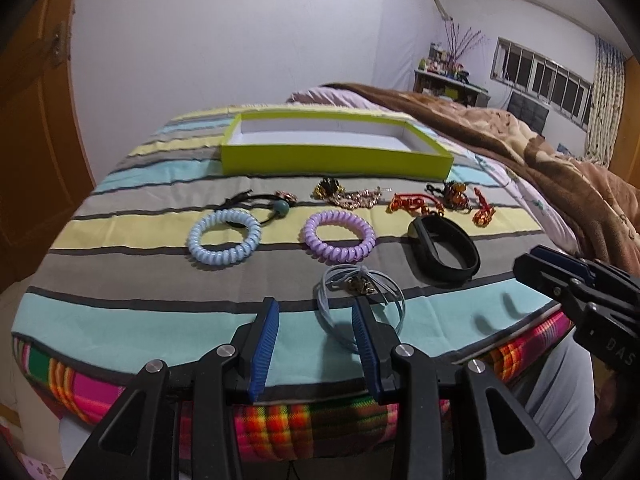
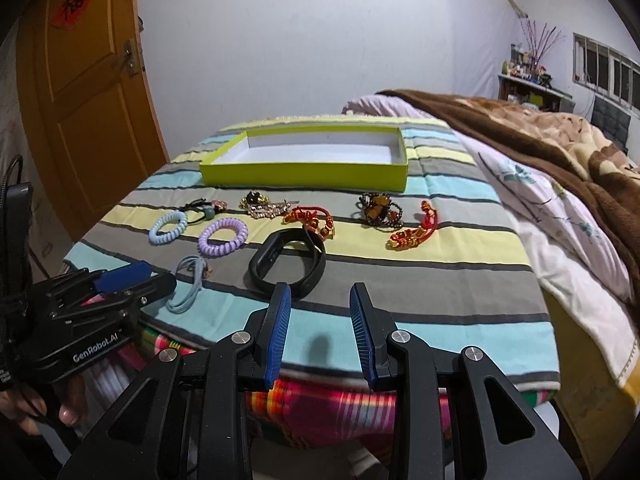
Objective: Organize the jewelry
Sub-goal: 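Grasp the grey hair tie with the left tool while the right tool grasps the black band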
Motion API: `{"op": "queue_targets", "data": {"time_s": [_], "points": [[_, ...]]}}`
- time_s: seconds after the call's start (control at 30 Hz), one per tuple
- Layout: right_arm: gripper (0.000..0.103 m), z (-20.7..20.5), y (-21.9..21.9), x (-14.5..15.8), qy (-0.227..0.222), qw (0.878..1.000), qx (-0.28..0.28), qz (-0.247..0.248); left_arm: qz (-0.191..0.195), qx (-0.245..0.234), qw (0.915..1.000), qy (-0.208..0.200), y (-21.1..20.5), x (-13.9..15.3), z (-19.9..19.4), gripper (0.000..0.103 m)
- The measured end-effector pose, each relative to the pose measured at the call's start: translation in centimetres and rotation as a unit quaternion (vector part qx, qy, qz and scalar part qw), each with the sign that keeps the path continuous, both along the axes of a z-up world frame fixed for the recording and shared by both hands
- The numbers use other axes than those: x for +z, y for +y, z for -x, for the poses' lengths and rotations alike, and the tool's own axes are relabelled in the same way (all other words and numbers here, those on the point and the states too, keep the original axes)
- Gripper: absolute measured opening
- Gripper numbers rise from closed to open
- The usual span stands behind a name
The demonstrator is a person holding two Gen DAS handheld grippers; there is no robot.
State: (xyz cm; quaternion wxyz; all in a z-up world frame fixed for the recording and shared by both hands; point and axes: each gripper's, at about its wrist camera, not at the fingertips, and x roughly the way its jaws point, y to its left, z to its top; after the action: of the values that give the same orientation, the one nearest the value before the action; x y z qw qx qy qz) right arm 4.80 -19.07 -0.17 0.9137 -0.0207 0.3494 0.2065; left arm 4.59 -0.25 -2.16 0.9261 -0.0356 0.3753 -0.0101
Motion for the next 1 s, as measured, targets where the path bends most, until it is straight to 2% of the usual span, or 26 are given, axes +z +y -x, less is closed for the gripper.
{"op": "queue_targets", "data": {"time_s": [0.37,0.43,0.53,0.63,0.77,1.0], "points": [[0.031,-4.2,2.0,-0.7,0.064,0.997,0.031,0.005,-0.011,-0.011,0.9994,0.032,-0.5,0.1,-2.6,0.035],[0.031,-4.8,2.5,-0.9,0.076,0.996,0.035,0.015,-0.015,-0.013,0.9991,0.038,-0.5,0.1,-3.0,0.025],[0.031,-5.5,3.1,-1.3,0.093,0.994,0.042,0.027,-0.020,-0.016,0.9985,0.048,-0.6,0.2,-3.5,0.019],[0.031,-6.0,3.5,-1.5,0.102,0.993,0.045,0.035,-0.025,-0.022,0.9981,0.052,-0.7,0.2,-3.8,0.006],[0.011,-6.3,3.3,-1.4,0.103,0.993,0.042,0.039,-0.023,-0.025,0.9982,0.050,-0.6,0.2,-3.8,0.003],[0.009,-5.8,3.0,-1.1,0.094,0.994,0.044,0.031,-0.008,-0.031,0.9989,0.034,-0.3,1.0,-3.4,0.002]]}}
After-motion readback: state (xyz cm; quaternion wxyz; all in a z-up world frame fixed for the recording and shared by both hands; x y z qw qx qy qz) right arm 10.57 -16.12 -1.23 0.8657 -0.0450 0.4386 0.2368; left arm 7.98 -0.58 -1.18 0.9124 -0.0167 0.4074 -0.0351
